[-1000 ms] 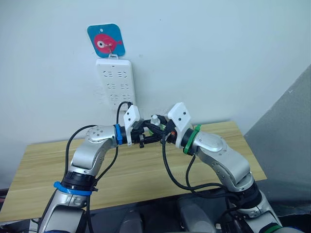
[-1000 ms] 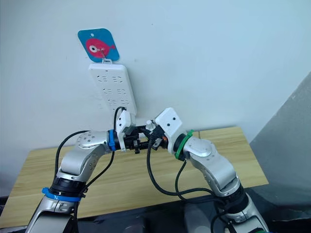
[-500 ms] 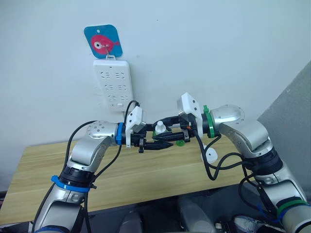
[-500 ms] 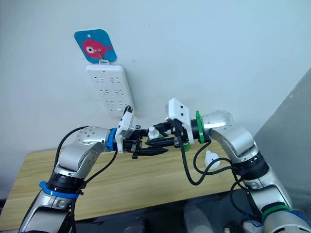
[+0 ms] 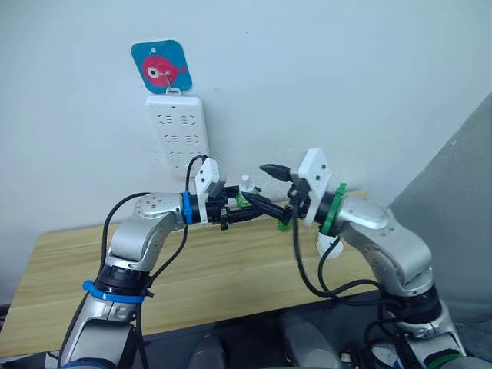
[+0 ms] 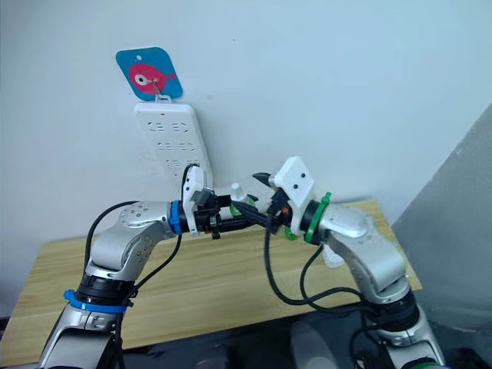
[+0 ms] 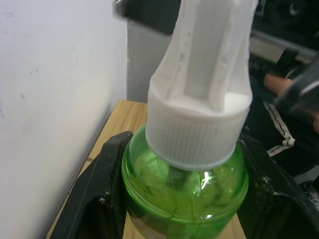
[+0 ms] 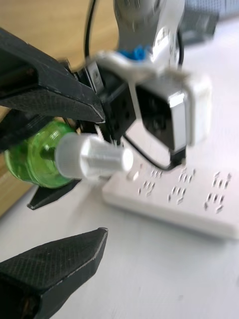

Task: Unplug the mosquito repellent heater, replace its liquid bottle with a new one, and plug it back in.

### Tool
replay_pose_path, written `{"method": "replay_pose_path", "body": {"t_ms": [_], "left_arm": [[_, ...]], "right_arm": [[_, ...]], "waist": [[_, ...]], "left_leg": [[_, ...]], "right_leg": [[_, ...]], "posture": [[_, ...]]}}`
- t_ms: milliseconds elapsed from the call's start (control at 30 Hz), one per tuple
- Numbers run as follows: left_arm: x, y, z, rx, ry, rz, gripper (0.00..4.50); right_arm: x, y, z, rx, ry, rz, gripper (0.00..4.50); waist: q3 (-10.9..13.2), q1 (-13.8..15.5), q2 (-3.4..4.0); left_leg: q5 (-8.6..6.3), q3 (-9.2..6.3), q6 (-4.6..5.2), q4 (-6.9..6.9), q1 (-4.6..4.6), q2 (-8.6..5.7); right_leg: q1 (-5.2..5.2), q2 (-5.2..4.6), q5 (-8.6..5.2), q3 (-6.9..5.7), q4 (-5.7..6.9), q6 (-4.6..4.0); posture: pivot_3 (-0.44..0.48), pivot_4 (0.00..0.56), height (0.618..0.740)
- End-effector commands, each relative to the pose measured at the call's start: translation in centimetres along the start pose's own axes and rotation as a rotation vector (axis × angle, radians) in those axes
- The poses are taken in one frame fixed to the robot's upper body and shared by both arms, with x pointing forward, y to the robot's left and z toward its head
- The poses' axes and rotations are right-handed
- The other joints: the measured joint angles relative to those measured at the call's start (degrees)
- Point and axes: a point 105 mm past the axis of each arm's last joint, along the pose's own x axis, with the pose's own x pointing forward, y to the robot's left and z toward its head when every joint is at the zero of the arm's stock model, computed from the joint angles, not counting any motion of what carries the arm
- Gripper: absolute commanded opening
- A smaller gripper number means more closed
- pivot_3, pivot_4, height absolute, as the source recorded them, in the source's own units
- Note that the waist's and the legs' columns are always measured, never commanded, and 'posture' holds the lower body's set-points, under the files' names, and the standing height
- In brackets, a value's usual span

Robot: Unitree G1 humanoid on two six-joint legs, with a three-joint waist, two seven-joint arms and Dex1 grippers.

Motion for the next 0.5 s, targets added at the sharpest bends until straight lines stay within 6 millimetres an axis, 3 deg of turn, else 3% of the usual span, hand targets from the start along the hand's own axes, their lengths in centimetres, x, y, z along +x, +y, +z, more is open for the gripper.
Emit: {"method": "replay_pose_path", "body": {"t_ms": [33, 433, 500], "left_arm": [[0.16, 0.13, 1.23, 0.062, -0.022, -0.007, 2.32], [-0.03, -0.01, 0.93, 0.089, -0.017, -0.018, 2.32], [-0.1, -0.05, 0.81, 0.088, -0.016, -0.016, 2.32]], "right_arm": [[0.7, 0.5, 0.79, -0.02, -0.029, -0.045, 3.5], [1.69, 0.38, 0.39, -0.009, -0.029, -0.064, 3.5], [1.65, 0.47, 0.74, 0.002, -0.053, -0.053, 3.13]], "waist": [[0.0, 0.0, 0.01], [-0.02, -0.02, 0.01], [-0.03, -0.02, 0.01]], "left_leg": [[0.0, 0.0, 0.0, 0.0, 0.0, 0.0], [0.0, -0.01, 0.0, -0.01, -0.01, -0.01], [0.0, -0.01, 0.0, -0.01, -0.02, -0.01]], "right_leg": [[0.0, 0.0, 0.0, 0.0, -0.01, -0.01], [0.0, -0.01, 0.01, -0.01, -0.02, -0.02], [0.0, -0.01, 0.01, -0.01, -0.02, -0.02]], "posture": [[-0.217, 0.104, 0.736], [-0.206, 0.09, 0.736], [-0.205, 0.09, 0.736]]}}
